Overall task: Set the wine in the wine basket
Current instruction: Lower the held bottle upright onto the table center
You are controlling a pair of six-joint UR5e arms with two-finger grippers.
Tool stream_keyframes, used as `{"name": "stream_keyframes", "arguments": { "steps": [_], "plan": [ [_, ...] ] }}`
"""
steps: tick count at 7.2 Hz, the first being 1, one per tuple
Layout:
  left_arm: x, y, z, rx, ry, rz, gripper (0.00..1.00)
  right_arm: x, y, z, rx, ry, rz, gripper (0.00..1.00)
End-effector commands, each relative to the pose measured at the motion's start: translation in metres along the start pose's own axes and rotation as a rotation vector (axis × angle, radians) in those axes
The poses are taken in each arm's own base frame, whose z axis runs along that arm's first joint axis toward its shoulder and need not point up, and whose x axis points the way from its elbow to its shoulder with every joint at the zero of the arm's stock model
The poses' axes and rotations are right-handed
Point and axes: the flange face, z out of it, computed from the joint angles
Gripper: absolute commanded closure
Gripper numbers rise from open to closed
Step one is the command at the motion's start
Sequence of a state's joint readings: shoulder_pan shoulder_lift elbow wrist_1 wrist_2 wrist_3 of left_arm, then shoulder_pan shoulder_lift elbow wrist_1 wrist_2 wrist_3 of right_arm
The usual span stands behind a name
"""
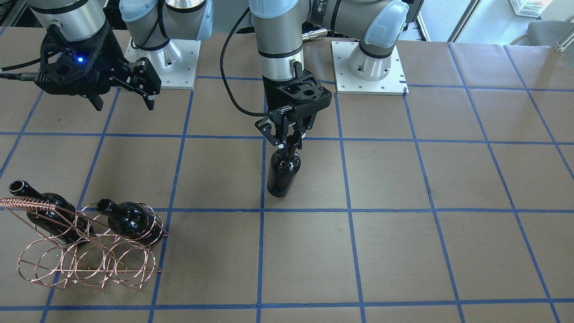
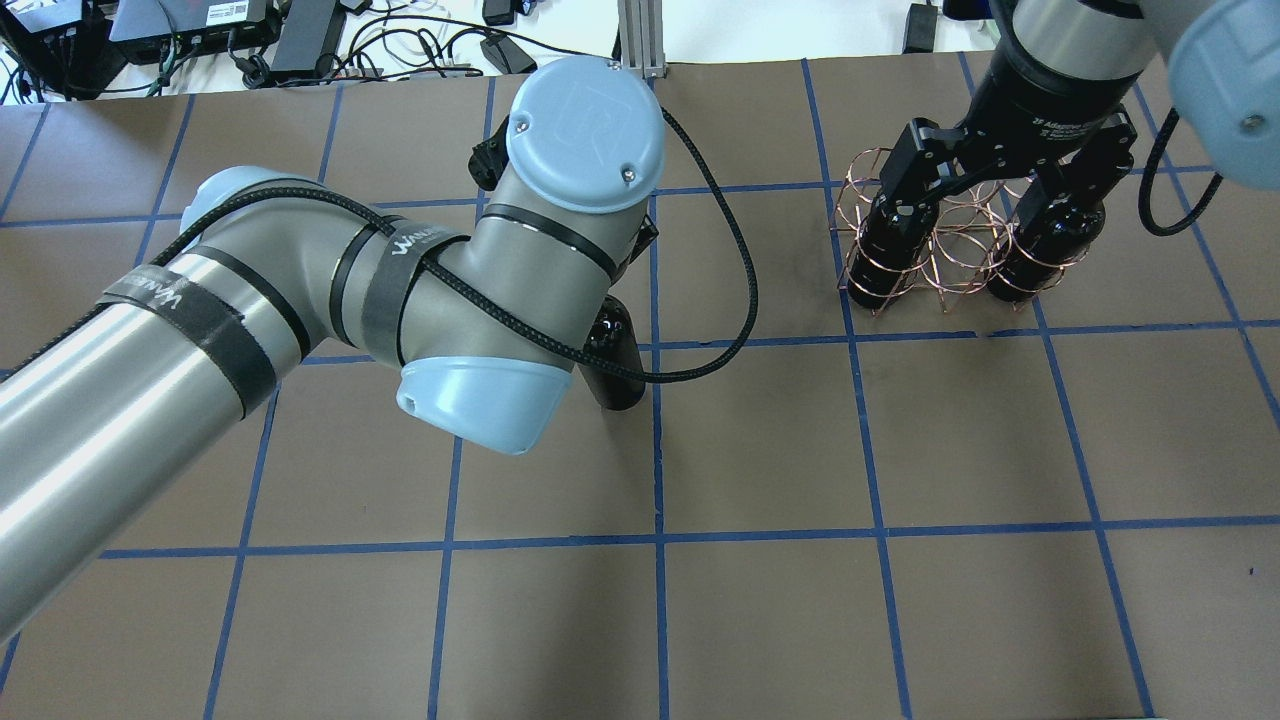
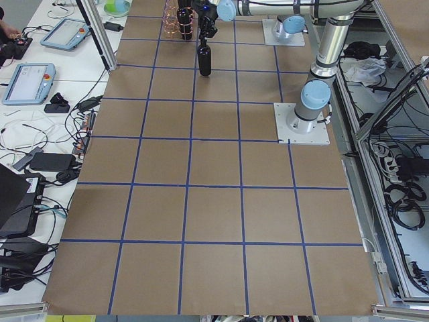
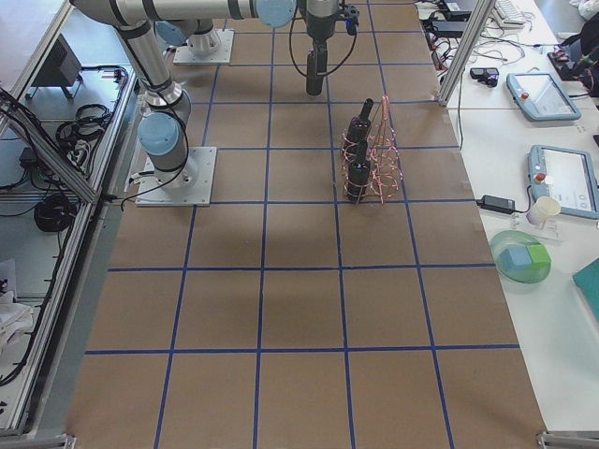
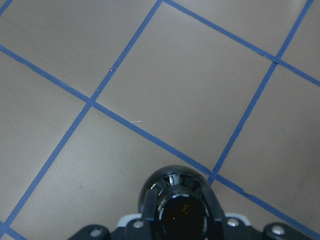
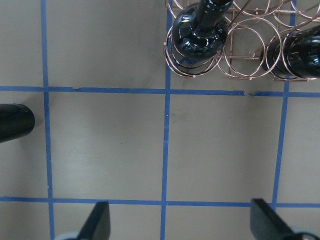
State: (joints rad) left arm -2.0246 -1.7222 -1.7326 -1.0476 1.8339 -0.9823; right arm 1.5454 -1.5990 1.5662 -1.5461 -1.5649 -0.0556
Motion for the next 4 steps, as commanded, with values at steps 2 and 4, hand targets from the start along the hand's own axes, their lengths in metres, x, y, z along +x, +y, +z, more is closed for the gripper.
{"name": "stream_keyframes", "arguments": {
  "steps": [2,4],
  "plan": [
    [0.0091,0.009,0.0091,-0.006,-0.001,0.002,1.0,0.0018,0.0001,-0.0003,0.0,0.0,0.0,0.0],
    [0.0103,0.01,0.0087,-0.004,0.0,0.011,1.0,0.0017,0.0009,-0.0008,-0.002,0.0,0.009,0.0]
  ]
}}
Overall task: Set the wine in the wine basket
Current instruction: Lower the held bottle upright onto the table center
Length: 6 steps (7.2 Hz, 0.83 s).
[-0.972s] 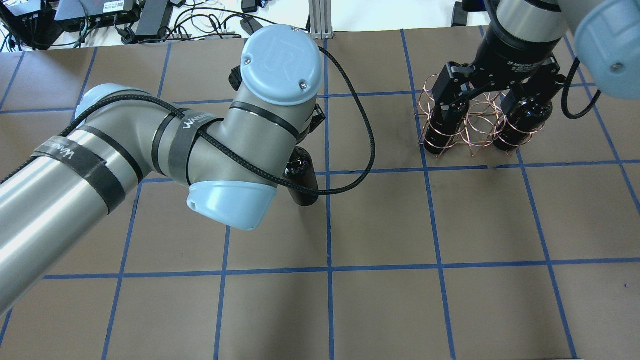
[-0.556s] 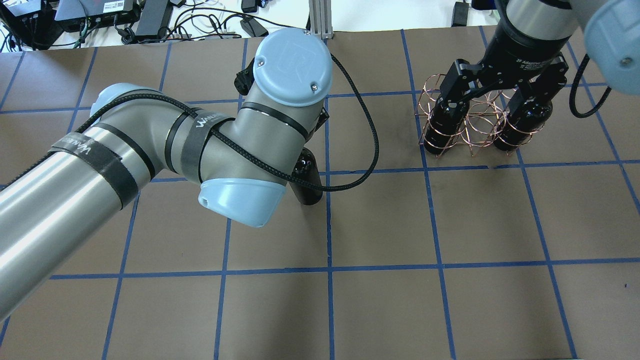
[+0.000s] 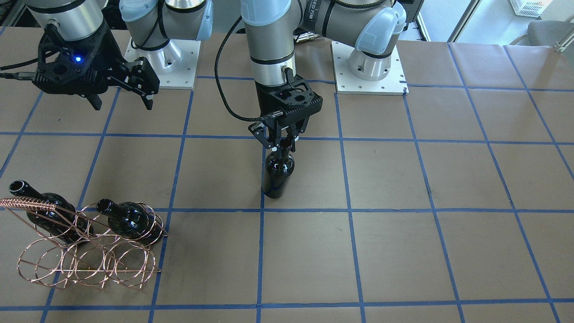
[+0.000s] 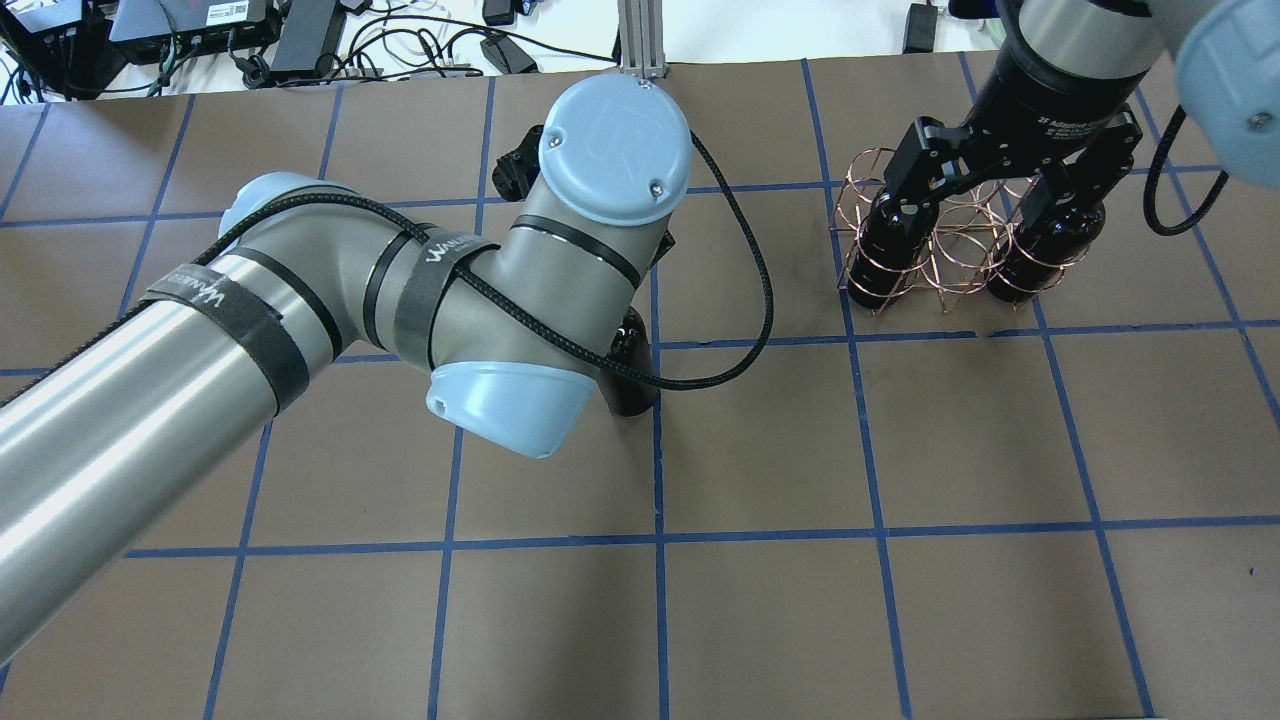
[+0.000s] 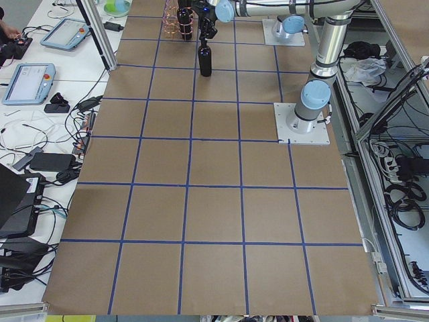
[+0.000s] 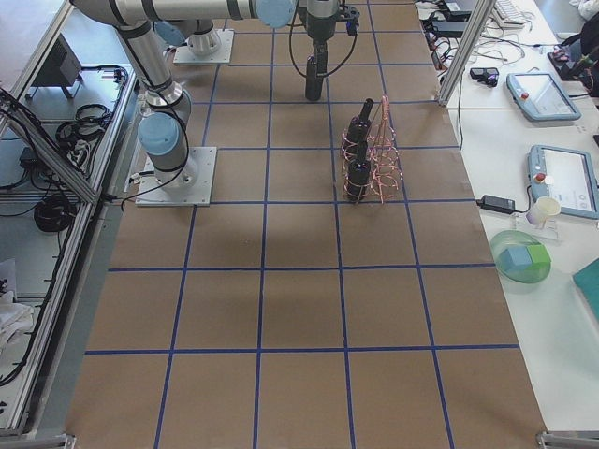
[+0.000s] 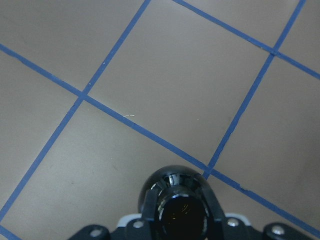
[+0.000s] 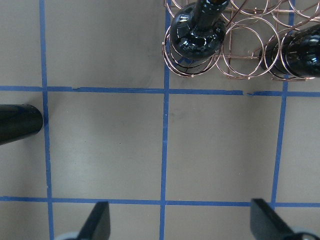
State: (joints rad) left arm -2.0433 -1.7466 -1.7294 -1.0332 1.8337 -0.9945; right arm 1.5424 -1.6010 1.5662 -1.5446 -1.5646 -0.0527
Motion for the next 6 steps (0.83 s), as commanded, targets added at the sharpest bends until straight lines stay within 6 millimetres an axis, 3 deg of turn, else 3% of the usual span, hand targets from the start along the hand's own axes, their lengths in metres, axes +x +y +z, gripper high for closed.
{"name": "stream_keyframes", "arguments": {
  "steps": [1,2,4,6],
  "plan": [
    [0.001,0.001,0.001,0.0,-0.002,0.004,0.86,0.0,0.0,0.0,-0.002,0.0,-0.002,0.0],
    [0.0,0.001,0.001,0.001,-0.006,0.006,0.28,0.0,0.0,0.0,-0.002,0.0,-0.006,0.0],
    [0.001,0.0,-0.001,0.002,0.004,0.006,0.05,0.0,0.001,0.001,-0.007,0.0,-0.006,0.0],
    [0.001,-0.013,-0.018,0.011,0.03,0.0,0.0,0.0,0.0,0.002,-0.007,0.0,0.004,0.0]
  ]
}}
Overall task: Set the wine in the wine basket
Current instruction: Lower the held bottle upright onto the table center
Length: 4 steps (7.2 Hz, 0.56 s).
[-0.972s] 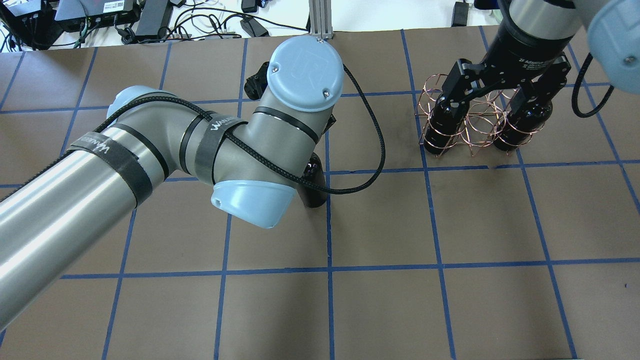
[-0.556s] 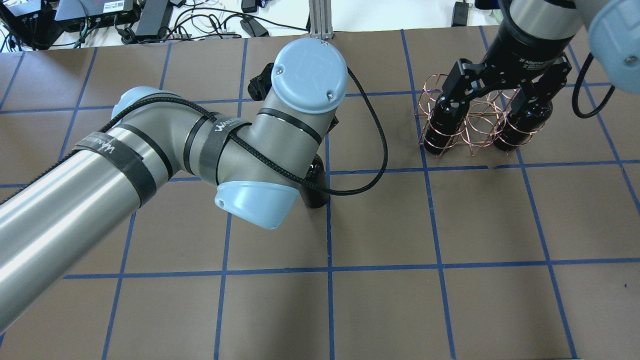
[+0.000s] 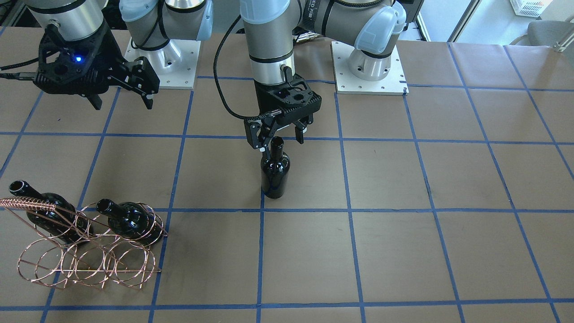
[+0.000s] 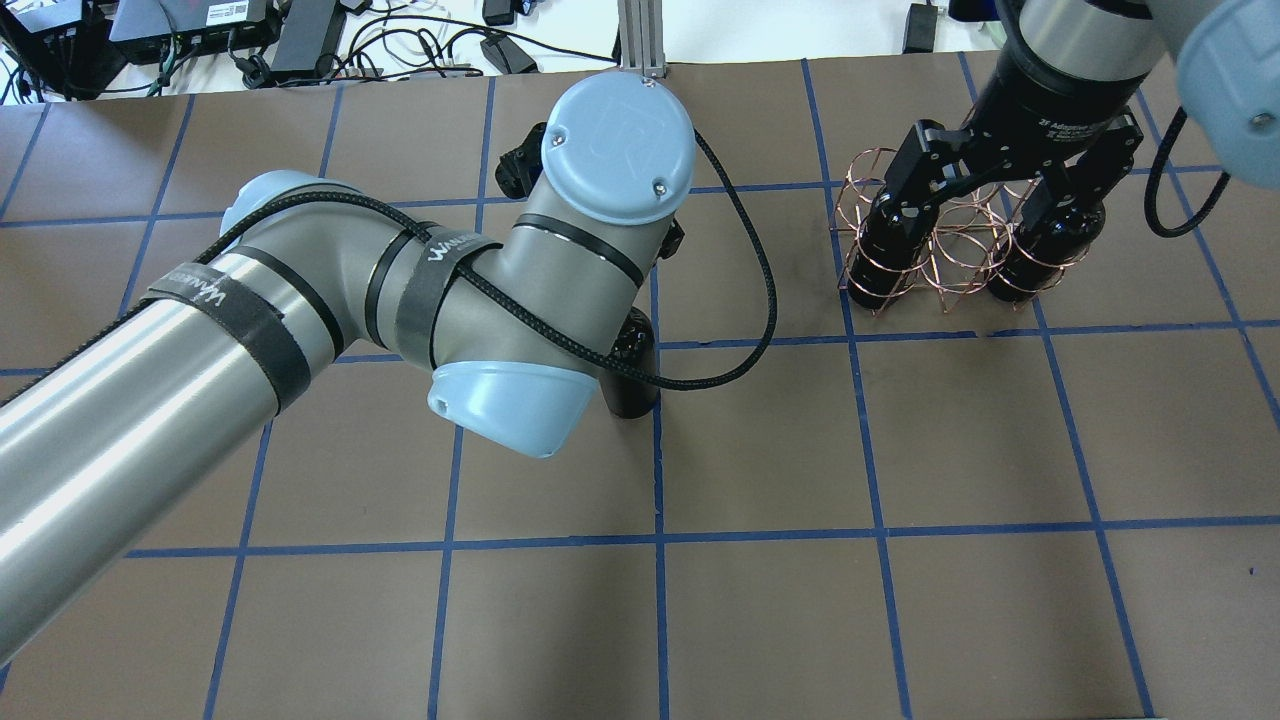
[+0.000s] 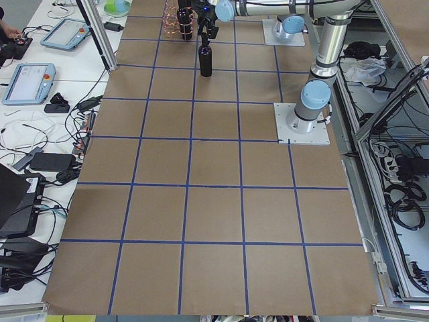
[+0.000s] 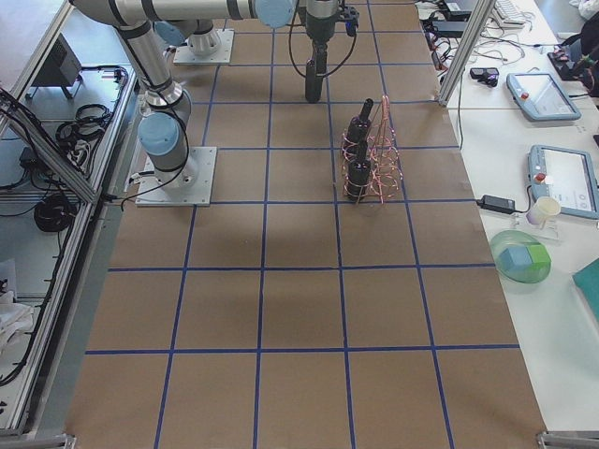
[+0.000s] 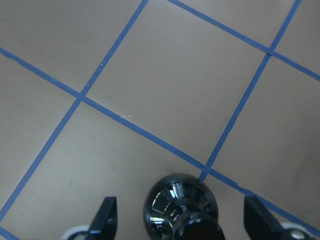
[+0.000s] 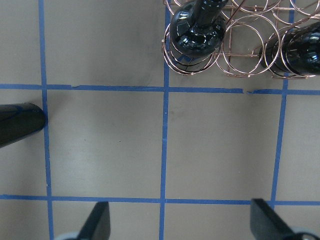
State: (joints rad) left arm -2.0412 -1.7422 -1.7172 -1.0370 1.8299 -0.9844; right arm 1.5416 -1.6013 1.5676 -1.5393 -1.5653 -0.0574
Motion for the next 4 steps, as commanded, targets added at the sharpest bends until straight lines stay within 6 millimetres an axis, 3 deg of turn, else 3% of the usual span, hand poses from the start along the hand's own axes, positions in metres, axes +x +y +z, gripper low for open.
{"name": "stream_keyframes", "arguments": {
  "steps": [1,3,4],
  "plan": [
    [-0.003,-0.023,-0.024,0.007,0.02,0.054,0.0,-0.001,-0.001,-0.003,0.015,-0.007,0.011,0.0],
    [-0.038,-0.094,-0.038,-0.046,0.06,0.121,0.0,-0.004,0.006,-0.015,0.049,-0.016,0.003,0.0],
    [-0.067,-0.13,-0.044,-0.093,0.026,0.171,0.0,-0.002,0.006,-0.004,-0.001,-0.007,-0.007,0.0]
  ]
}}
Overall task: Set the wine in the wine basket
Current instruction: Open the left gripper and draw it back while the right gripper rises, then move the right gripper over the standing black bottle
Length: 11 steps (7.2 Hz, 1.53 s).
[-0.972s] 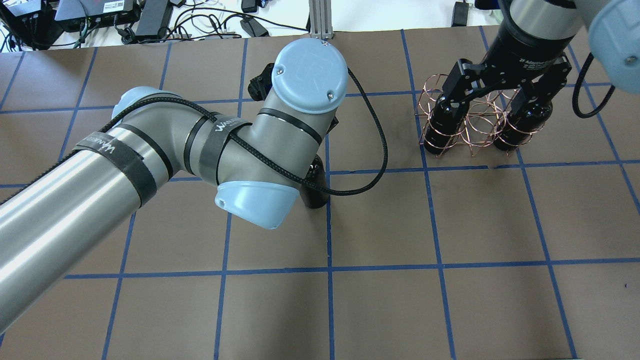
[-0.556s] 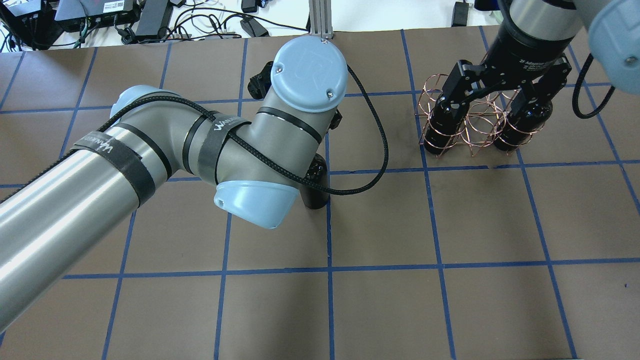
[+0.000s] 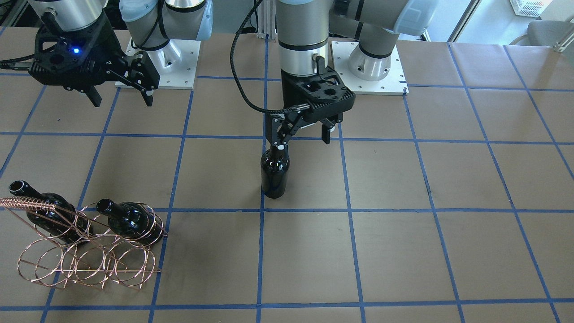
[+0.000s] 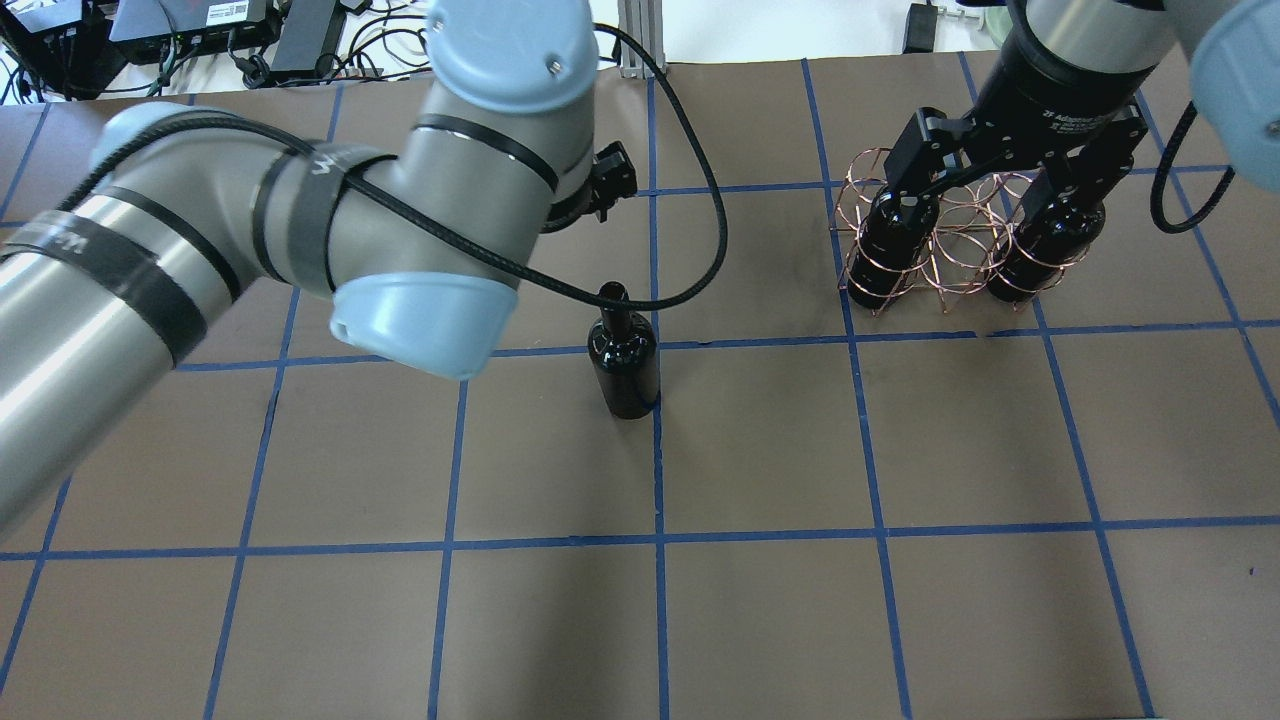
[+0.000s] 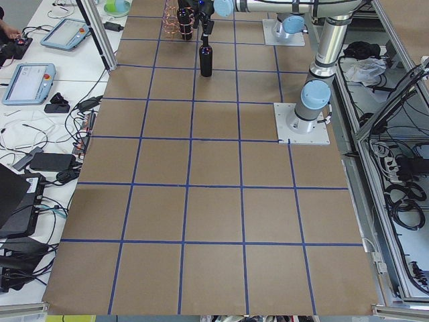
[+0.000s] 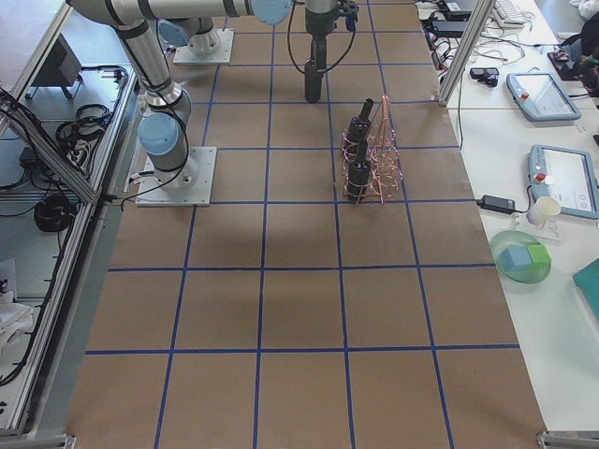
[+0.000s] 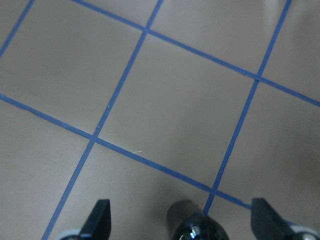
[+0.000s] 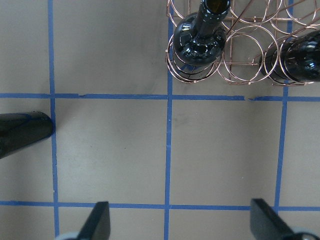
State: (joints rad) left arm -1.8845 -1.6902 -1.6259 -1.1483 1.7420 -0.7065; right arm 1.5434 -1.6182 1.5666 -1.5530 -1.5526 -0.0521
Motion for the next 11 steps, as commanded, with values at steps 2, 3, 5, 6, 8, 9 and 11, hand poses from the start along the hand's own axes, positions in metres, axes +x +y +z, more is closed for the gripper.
{"name": "stream_keyframes", "arguments": {
  "steps": [2,3,5,6,8,9,11],
  "plan": [
    [-0.107,-0.096,-0.029,-0.175,0.009,0.187,0.0,0.0,0.002,0.004,-0.027,0.007,-0.012,0.0],
    [-0.147,-0.115,-0.031,-0.25,0.026,0.257,0.0,-0.003,-0.002,0.011,-0.04,-0.003,-0.016,0.0],
    [-0.173,-0.106,-0.054,-0.312,0.023,0.298,0.0,-0.012,-0.016,0.022,-0.021,0.003,-0.105,0.0],
    [-0.172,-0.092,-0.067,-0.322,0.036,0.35,0.0,-0.029,-0.031,0.023,0.039,0.008,-0.179,0.0],
    [-0.167,-0.075,-0.066,-0.337,0.036,0.433,0.0,-0.101,-0.036,0.042,0.011,0.0,-0.136,0.0],
    [-0.166,-0.075,-0.064,-0.34,0.041,0.418,0.0,-0.142,-0.035,0.053,-0.006,0.002,-0.142,0.0],
    [-0.168,-0.074,-0.063,-0.34,0.031,0.424,0.0,-0.196,-0.02,0.059,-0.011,-0.003,-0.174,0.0]
  ]
}}
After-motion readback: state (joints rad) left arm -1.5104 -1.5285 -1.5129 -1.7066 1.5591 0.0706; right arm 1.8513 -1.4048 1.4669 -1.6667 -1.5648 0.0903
